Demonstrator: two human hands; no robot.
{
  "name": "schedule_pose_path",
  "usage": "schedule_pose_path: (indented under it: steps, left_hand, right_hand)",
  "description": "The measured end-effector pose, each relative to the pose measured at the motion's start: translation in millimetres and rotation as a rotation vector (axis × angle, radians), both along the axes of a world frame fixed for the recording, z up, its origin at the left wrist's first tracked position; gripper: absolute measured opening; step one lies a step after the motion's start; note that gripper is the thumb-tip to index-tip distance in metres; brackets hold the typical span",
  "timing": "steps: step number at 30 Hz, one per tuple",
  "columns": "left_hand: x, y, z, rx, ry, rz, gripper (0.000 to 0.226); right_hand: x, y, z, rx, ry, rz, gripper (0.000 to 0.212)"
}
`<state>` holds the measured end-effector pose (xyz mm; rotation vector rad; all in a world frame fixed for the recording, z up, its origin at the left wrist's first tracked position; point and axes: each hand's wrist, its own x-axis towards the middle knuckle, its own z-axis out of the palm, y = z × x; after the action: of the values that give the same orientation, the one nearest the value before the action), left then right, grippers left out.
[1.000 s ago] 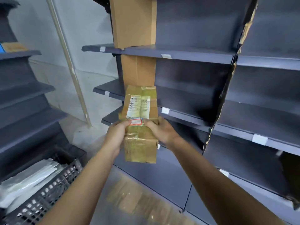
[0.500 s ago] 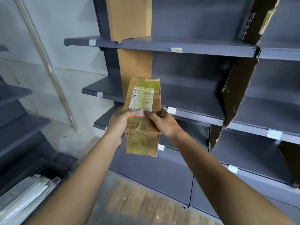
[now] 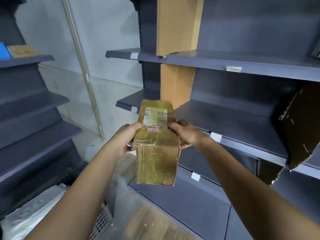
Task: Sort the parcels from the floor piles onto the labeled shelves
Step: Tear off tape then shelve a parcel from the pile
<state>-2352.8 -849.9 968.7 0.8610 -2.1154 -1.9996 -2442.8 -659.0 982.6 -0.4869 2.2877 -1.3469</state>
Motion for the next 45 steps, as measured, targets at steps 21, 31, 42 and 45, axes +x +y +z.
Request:
schedule_pose_path:
  steps: [21, 31, 42, 45]
  left_hand:
    - [-10.1, -175.6, 31.6, -0.119, 0.536, -0.337, 0.048]
    - [-99.9, -202.0, 22.4, -0.165, 0.495, -0.288, 0.041]
    - [-187.5, -222.2, 20.6, -0.253, 0.413, -0.269, 0.009]
    - [-202.3, -235.2, 17.9, -0.230, 0.402, -0.314, 0.022]
  right_hand:
    - [-8.8, -192.3, 24.7, -0.361, 0.035, -0.248, 0.034]
    - [-82.6, -224.1, 18.9, -0.400, 0.079, -0.276, 0.030]
    - [-151.3, -235.5, 0.9, -0.364, 0.047, -0.158, 0.051]
    - [-161.5, -236.6, 0.5, -0.366, 0.042, -0.067, 0.051]
